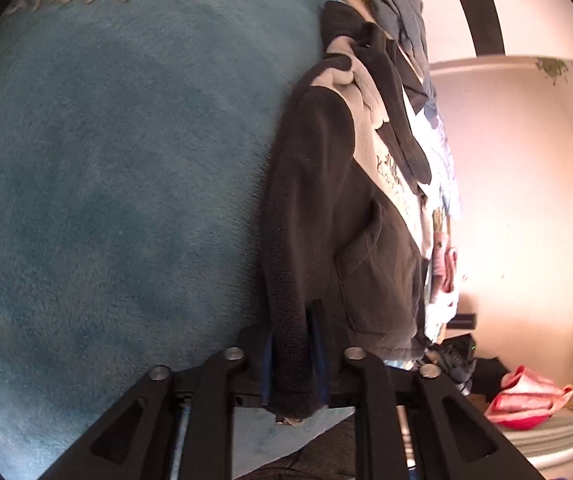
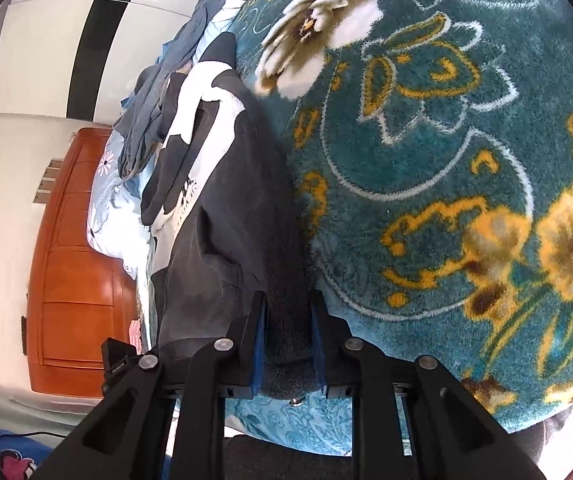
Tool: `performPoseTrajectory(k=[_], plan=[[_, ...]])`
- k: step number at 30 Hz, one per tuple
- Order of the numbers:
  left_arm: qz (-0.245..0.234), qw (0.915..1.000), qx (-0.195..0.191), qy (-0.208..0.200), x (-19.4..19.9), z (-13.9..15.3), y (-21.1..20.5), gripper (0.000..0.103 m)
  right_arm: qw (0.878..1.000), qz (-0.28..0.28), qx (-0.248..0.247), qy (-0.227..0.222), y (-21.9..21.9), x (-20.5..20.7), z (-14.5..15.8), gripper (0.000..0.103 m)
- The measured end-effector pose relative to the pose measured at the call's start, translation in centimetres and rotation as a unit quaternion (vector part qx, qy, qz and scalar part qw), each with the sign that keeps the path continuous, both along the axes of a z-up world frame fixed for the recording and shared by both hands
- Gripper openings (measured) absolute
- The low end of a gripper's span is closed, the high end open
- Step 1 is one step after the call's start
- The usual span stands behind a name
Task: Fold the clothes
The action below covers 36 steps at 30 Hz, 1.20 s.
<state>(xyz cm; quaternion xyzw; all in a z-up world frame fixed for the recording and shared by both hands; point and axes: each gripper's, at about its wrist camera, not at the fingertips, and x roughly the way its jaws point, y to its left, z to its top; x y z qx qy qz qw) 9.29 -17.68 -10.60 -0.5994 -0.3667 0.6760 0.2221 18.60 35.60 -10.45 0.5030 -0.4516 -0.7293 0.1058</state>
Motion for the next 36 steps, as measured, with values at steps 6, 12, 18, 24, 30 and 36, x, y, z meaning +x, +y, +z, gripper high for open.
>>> performPoseTrajectory(k=[6, 12, 18, 24, 30, 36], plan=[[-0.013, 0.9996, 0.024, 0.003, -0.4, 0.1, 2.1, 0.063, 1.0, 0.003, -0.022, -0.004, -0.5, 0.1, -0.4, 0.03], [-0.039, 0.999, -0.017, 0.011, -0.5, 1.5, 2.0, 0.013, 0.999, 0.013, -0.013, -0.032, -0.7, 0.5, 0.0, 0.019], [-0.002, 0.9987, 0.005, 0.051, -1.7, 5.4, -0.2, 0.01, 0.999, -0.031, -0.02, 0.007, 0.9, 0.6, 2.9, 0.013], [-0.017, 0.9992, -0.031, 0.018, -0.7, 3.1, -0.2, 0.01, 0.999, -0.026, -0.001, -0.027, 0.9, 1.1, 1.5, 0.013], [-0.015, 0.9978, -0.042, 0.049, -1.2, 4.7, -1.5, 0.01, 1.0, -0.023, 0.006, -0.013, 1.5, 0.6, 2.8, 0.013], [-0.02, 0.9987, -0.042, 0.02, -1.2, 2.1, -1.7, 0.011, 0.999, -0.022, 0.01, -0.037, 1.3, 0.5, 1.4, 0.014]])
